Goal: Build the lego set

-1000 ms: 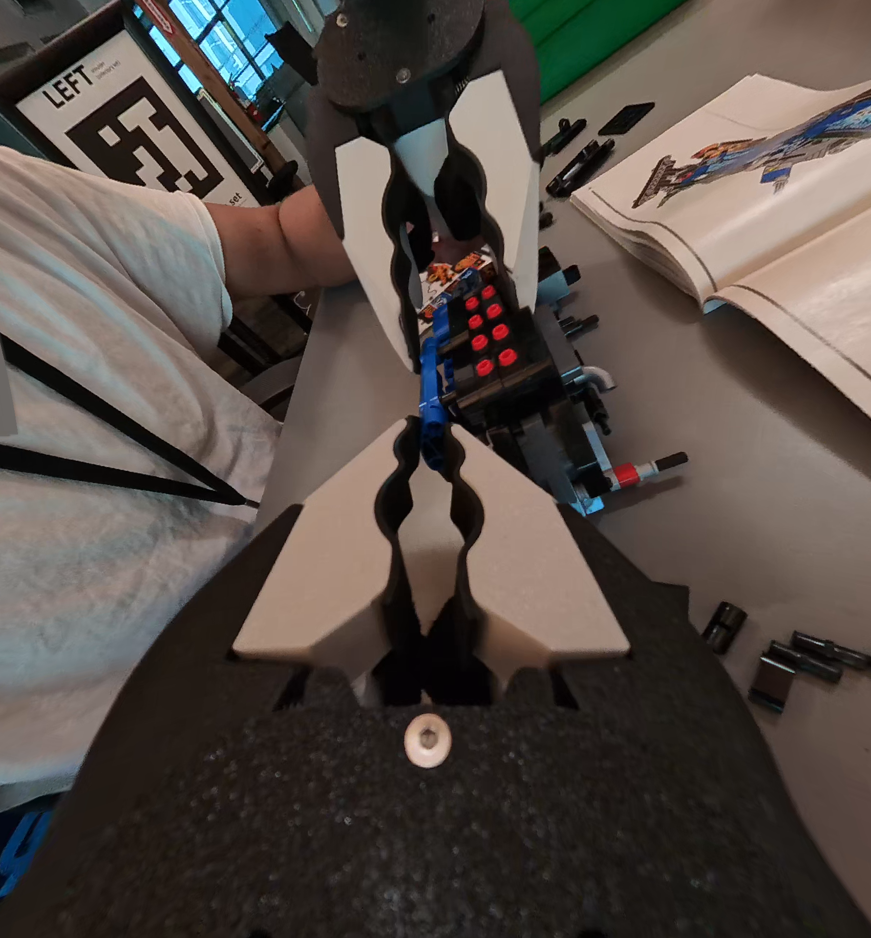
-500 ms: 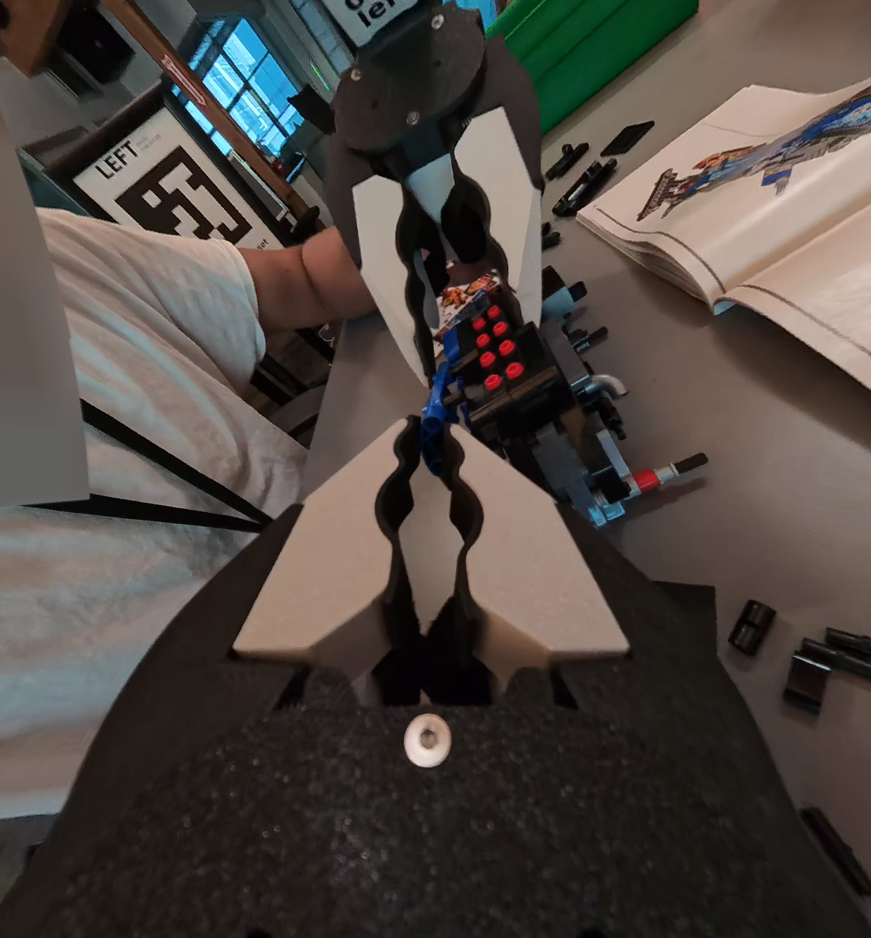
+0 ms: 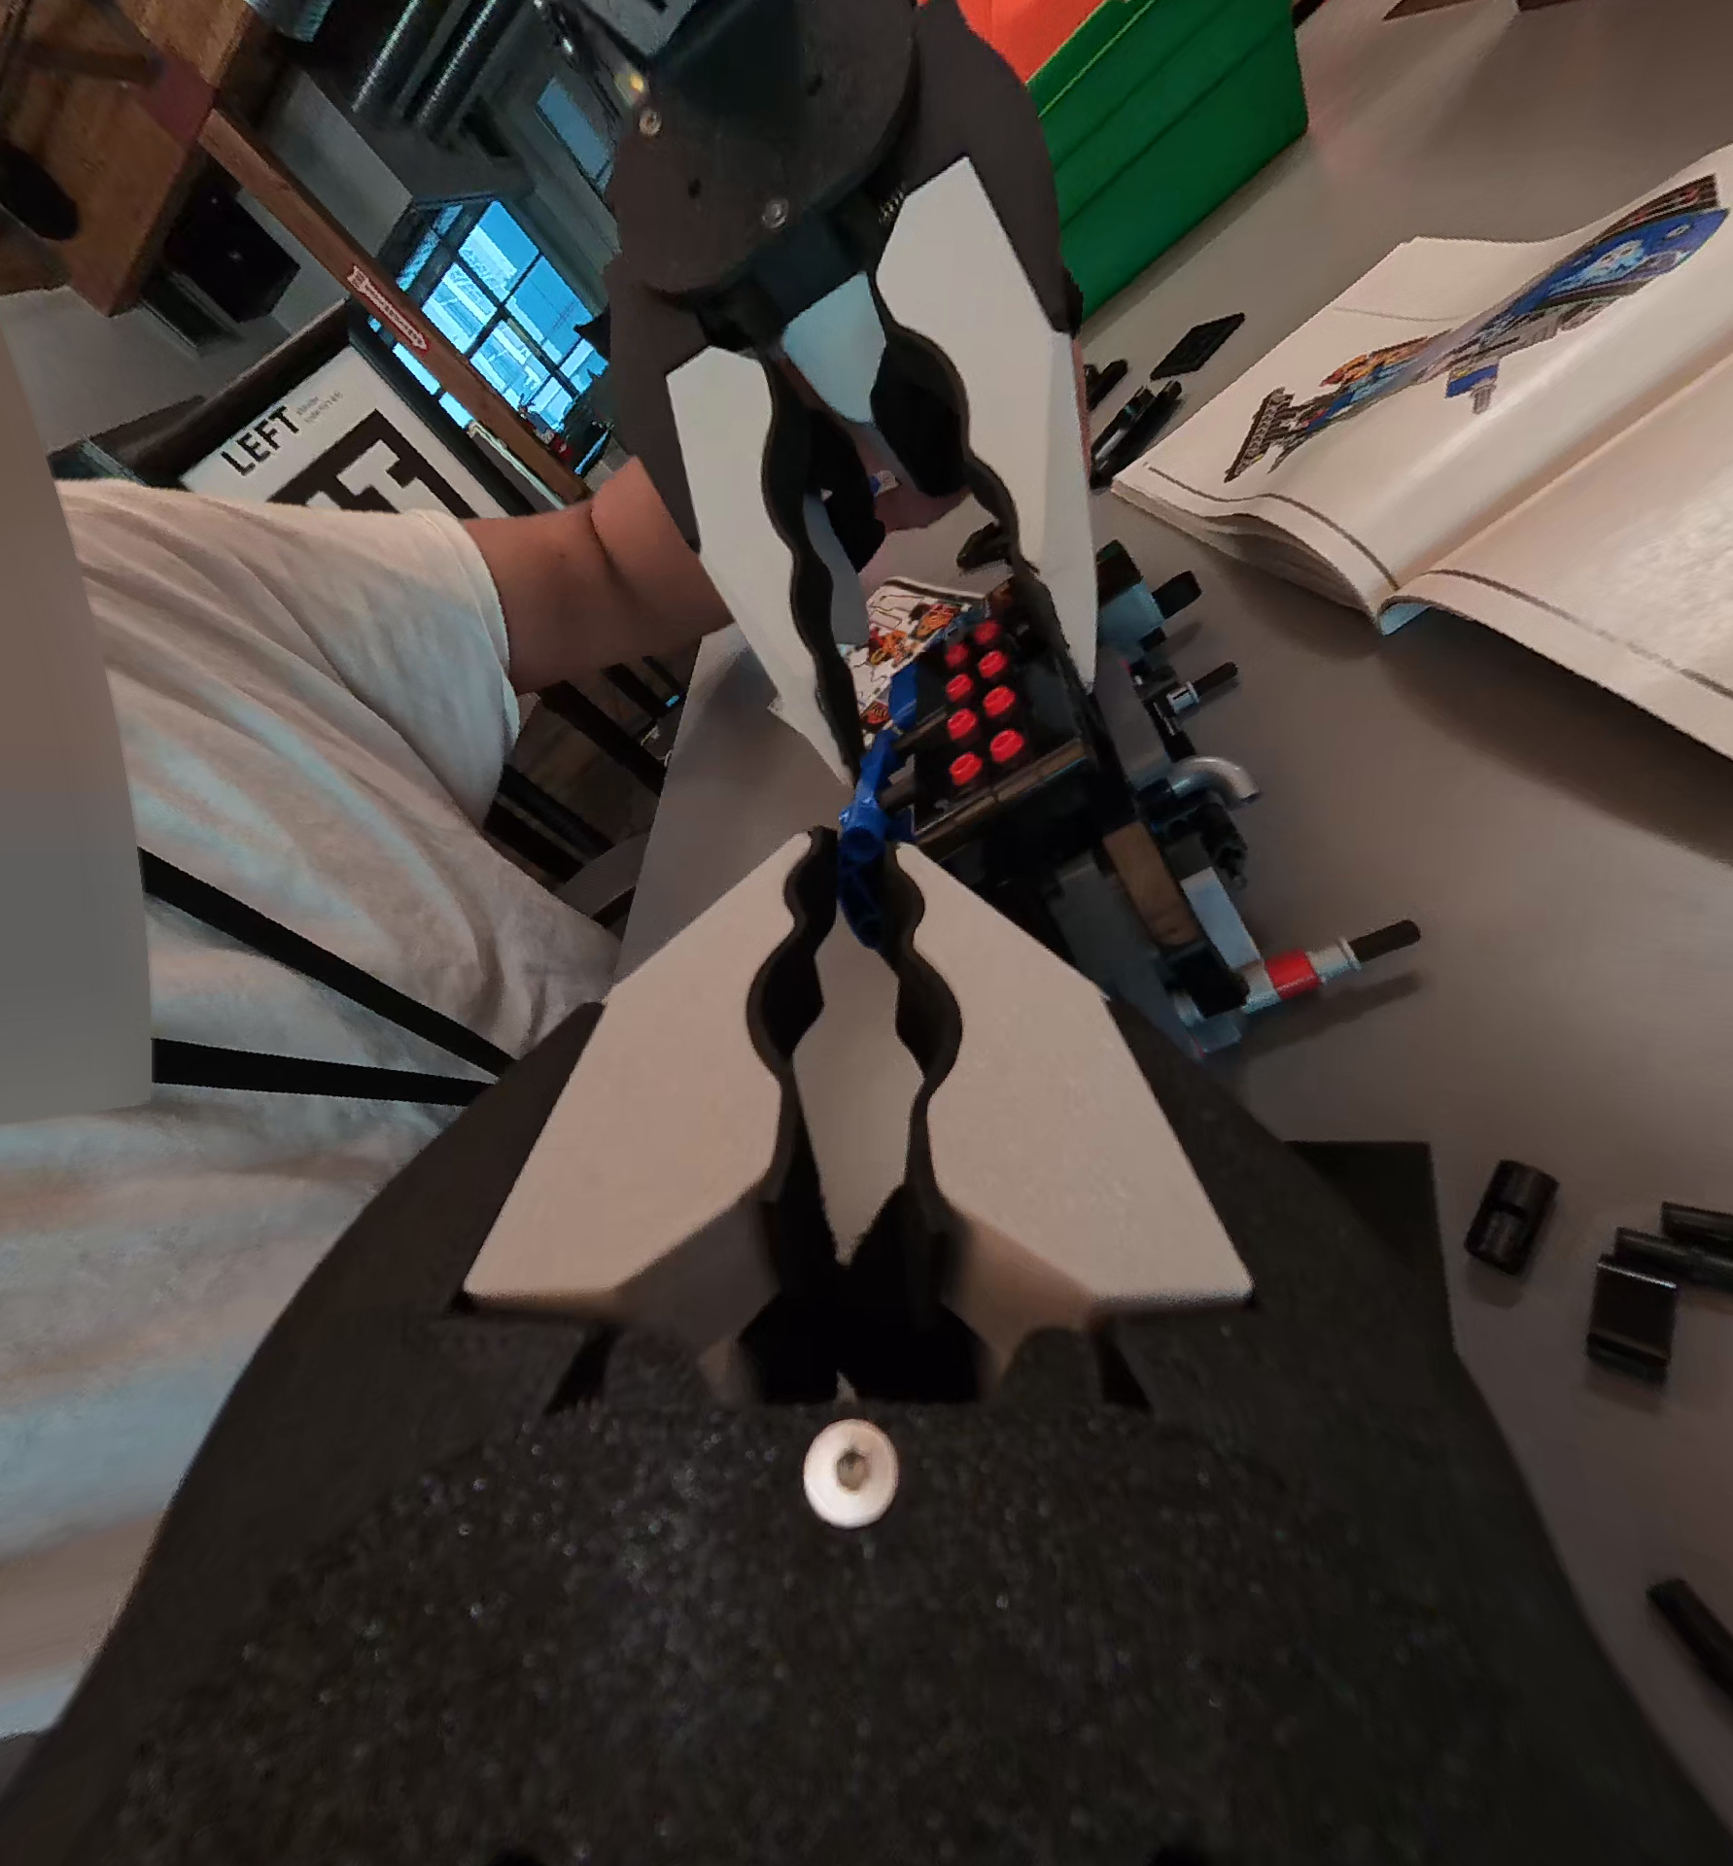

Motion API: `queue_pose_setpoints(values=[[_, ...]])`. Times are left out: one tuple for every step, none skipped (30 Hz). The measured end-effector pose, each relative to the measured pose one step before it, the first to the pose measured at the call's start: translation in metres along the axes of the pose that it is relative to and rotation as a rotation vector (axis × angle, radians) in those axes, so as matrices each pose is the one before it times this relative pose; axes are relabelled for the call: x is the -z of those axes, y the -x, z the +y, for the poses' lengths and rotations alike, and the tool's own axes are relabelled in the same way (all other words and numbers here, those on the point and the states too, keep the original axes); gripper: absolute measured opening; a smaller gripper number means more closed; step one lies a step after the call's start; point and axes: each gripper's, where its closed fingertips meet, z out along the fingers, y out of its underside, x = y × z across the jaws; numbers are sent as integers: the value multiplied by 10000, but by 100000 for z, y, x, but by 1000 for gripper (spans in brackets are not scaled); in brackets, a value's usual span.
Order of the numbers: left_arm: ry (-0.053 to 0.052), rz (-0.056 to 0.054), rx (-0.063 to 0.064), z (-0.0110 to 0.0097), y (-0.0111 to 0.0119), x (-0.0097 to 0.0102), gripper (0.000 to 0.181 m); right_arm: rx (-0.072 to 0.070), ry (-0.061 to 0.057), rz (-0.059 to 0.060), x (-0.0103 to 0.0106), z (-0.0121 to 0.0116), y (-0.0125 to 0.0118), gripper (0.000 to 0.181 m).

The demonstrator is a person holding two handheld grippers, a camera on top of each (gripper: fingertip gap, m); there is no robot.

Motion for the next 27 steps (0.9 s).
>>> queue_pose_setpoints(values=[[75, 46, -13, 25, 15, -62, 46, 124, -57, 59, 21, 42, -33, 7], [70, 130, 62, 72, -107, -52, 40, 108, -54, 20, 12, 72, 22, 7], [-44, 138, 253, -50, -86, -68, 39, 154, -79, -15, -1, 53, 81, 7], [-102, 78, 137, -40, 3, -42, 39, 228, -52, 46, 34, 50, -20, 7], [-104, 31, 30, -23, 4, -21, 39, 124, -89, 50, 91, -62, -37, 7], [-86, -7, 0, -18, 5, -9, 39, -58, 13, -13, 17, 4, -1, 7], [-64, -14, 13, -4, -8, -1, 39, -140, 22, -56, 4, 2, 15, 7], [-58, -7, 17, -11, -9, -9, 39, -42, 3, -58, -13, 35, 19, 7], [-65, 6, 7, -8, -17, 3, 39, 191, -53, -19, -23, 21, 24, 7], [-85, 16, -14, -10, -8, 8, 39, 370, -92, 10, -10, 11, -5, 7], [-87, 40, -29, 0, -28, 25, 41, 377, -84, 56, -2, 2, -80, 7], [-119, 102, -44, -11, -127, 55, 44, 167, -16, 164, 0, 47, -225, 7], [-127, 132, -20, 21, -189, 42, 48, 103, 127, 91, -53, 246, -219, 8], [-118, 101, 19, 11, -137, 22, 51, -43, -73, -39, -23, -74, 42, 8], [-90, 51, 4, 38, -101, -27, 53, 40, 16, -5, -45, -8, 66, 8], [-67, -48, -56, 56, -1, -81, 53, 146, 56, 65, -75, 101, -27, 8], [-74, -156, -138, -17, 91, -40, 52, 86, -27, 62, 5, -46, -39, 8], [15, -223, -195, 75, 168, -50, 50, -89, 1, 57, 40, -60, -84, 8], [51, -234, -206, 138, 180, -64, 48, -266, -23, -58, 17, -87, 26, 8], [7, -158, -142, 42, 91, -11, 47, -313, -35, -86, 45, -97, 53, 7], [-11, -73, -18, -3, 71, 16, 47, -219, -25, 5, 74, -129, -14, 7], [-39, 23, 98, -33, 30, 1, 47, -100, -3, 82, 58, -65, -62, 7], [-62, 44, 120, -83, 37, 11, 46, -50, 14, 41, 39, -17, 7, 7], [-84, 31, 86, -106, 32, 14, 46, -130, -18, 42, 12, -36, 46, 7], [-77, 22, 34, -77, 16, 13, 46, -179, -16, 44, -22, -11, 48, 7], [-69, 14, 32, -65, 1, 11, 46, -147, -45, 56, 1, -85, 36, 7], [-102, 38, 44, -104, -39, 38, 47, -119, -119, -43, 3, -182, 169, 7]])
